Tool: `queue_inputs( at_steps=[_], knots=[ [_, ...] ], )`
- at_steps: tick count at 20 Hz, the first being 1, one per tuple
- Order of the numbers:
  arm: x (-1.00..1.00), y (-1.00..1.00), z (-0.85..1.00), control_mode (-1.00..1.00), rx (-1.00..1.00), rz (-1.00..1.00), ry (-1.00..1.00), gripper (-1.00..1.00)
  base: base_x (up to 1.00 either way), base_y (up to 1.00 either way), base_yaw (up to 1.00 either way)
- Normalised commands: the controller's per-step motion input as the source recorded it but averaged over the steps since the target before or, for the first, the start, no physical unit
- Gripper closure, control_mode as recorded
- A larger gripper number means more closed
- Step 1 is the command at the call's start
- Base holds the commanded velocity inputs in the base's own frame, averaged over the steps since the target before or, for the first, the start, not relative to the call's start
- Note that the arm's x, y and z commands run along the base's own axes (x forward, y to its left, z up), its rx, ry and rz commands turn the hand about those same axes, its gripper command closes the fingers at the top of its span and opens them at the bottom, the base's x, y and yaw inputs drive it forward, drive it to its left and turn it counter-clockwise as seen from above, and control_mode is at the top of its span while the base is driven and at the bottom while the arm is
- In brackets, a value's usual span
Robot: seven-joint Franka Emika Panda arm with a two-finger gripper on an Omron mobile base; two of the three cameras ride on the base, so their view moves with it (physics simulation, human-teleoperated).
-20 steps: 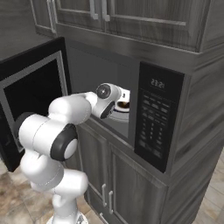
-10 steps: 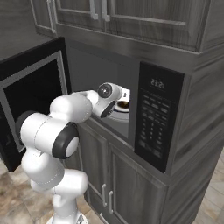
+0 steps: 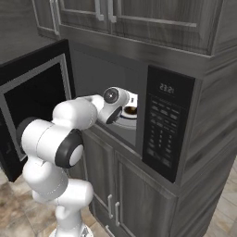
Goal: Pick the mushroom from the counter and place it in the microwave. Then turn on the microwave.
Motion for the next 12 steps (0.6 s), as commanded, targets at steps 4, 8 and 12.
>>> queue_inputs(
  at_steps=[4, 8, 12],
  knots=[
    [0.0, 0.0, 0.0, -1.0, 0.0, 0.0, 0.0, -1.0, 0.0, 0.0, 0.0],
    [-0.19, 0.0, 0.0, -1.0, 0.0, 0.0, 0.0, -1.0, 0.0, 0.0, 0.0],
    [-0.38, 0.0, 0.0, -1.0, 0.0, 0.0, 0.0, -1.0, 0.0, 0.0, 0.0]
  ],
)
